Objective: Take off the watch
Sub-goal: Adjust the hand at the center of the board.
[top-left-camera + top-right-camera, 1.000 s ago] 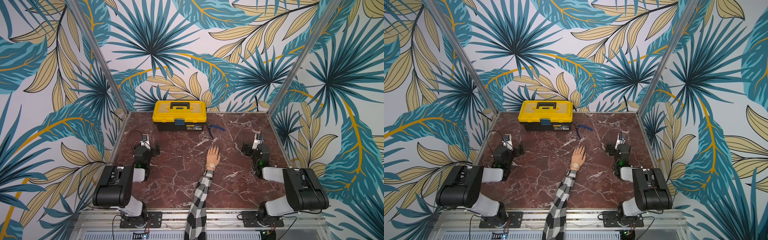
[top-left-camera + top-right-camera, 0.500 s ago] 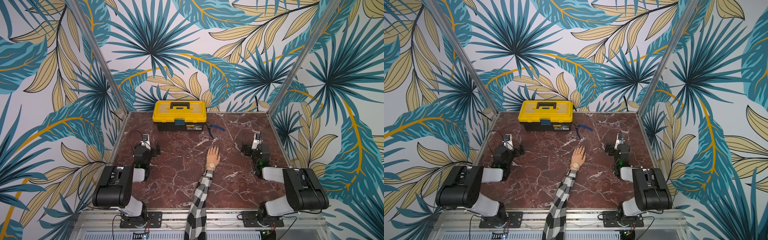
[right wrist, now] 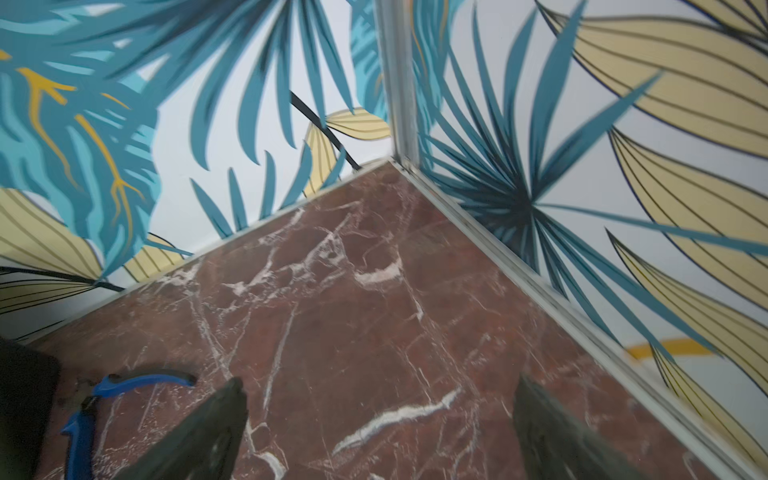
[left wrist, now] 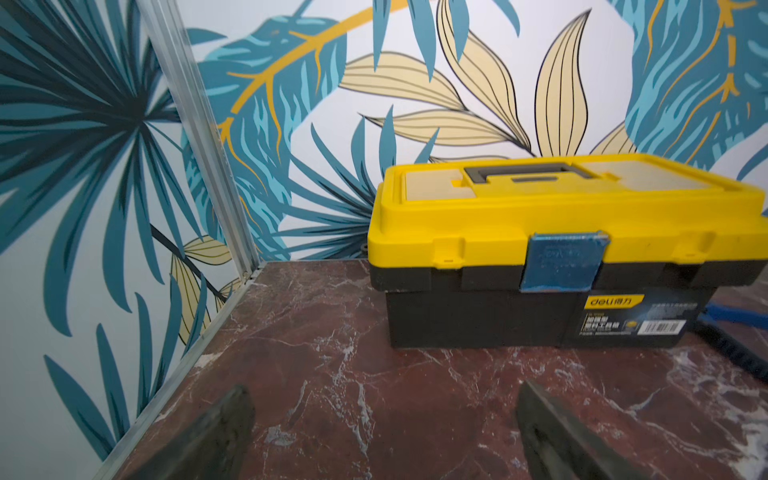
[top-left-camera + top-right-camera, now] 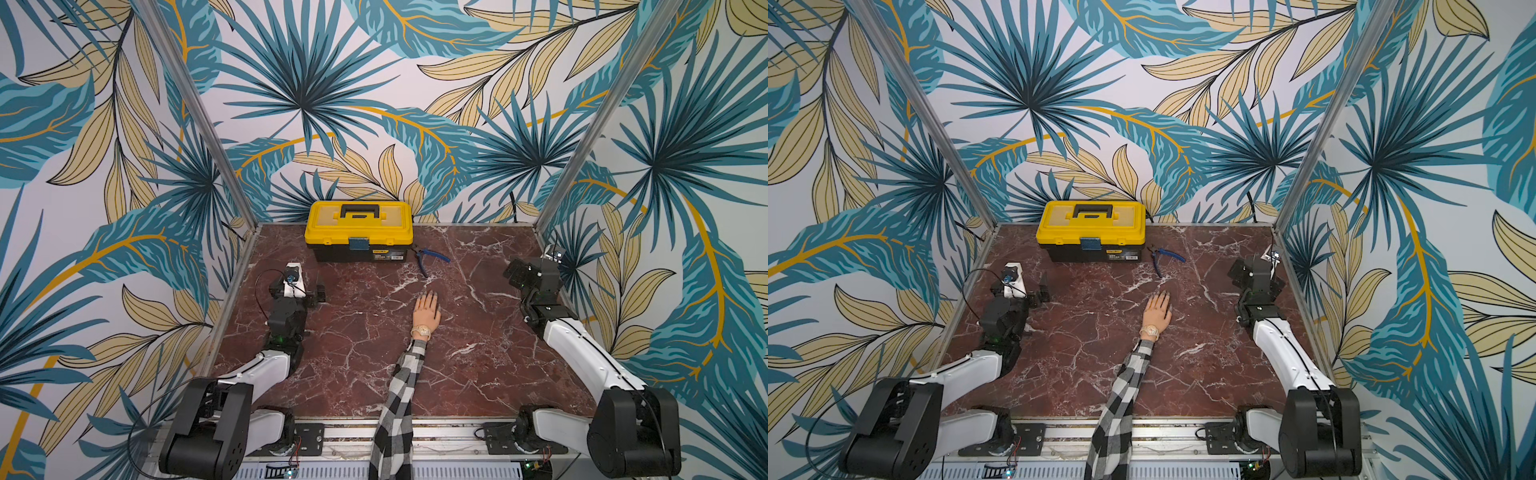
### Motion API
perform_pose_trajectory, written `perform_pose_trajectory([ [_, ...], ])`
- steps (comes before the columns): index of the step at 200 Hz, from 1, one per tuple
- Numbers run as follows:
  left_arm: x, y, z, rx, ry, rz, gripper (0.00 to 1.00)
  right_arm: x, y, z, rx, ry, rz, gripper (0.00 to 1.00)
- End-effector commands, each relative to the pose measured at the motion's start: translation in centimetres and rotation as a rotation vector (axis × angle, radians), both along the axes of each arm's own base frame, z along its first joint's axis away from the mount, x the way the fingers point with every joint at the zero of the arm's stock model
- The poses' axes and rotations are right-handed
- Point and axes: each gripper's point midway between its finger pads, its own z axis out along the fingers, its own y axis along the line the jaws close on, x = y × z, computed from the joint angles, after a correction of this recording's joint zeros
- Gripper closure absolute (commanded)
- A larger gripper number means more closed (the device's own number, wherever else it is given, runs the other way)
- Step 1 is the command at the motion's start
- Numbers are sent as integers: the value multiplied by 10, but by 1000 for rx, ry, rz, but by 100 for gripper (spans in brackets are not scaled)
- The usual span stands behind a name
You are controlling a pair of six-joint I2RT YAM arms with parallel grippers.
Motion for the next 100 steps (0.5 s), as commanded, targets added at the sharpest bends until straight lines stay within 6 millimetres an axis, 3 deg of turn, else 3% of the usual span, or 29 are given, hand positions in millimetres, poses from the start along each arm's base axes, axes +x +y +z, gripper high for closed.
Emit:
perform_pose_trajectory([
  [1,-6,-20,17,-77,-50,-32,1,-30,4,-56,108,227,-47,0],
  [52,-18,-99,38,-93,-79,-141,1,-40,75,-90,409,292,259,0],
  [100,-31,-172,12,-81,31,-238,1,-50,119,-107,679,273,372,0],
])
